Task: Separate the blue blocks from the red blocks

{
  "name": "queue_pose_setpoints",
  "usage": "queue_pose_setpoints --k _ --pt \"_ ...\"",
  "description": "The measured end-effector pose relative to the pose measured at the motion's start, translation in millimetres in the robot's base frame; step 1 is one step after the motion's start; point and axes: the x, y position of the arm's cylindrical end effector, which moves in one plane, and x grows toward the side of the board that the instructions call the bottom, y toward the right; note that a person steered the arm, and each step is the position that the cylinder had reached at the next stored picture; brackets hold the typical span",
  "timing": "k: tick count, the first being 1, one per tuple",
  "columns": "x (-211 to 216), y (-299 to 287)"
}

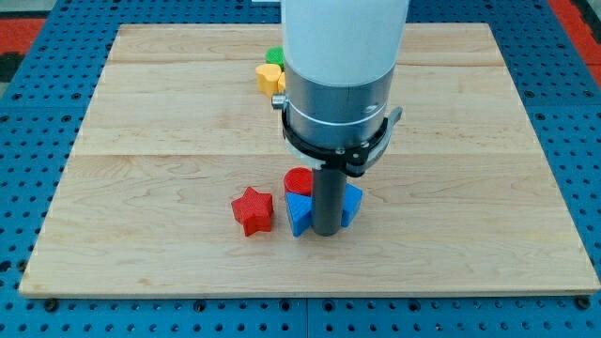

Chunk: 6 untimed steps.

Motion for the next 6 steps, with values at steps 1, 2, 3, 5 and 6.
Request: queue_pose_setpoints --k 1,2,3,5,6 --pt "0.4 -10.1" --pt "23.6 -18.9" --pt "22.0 -74.4" --pt "-21.1 -0.1" --pt "-22.0 59.6"
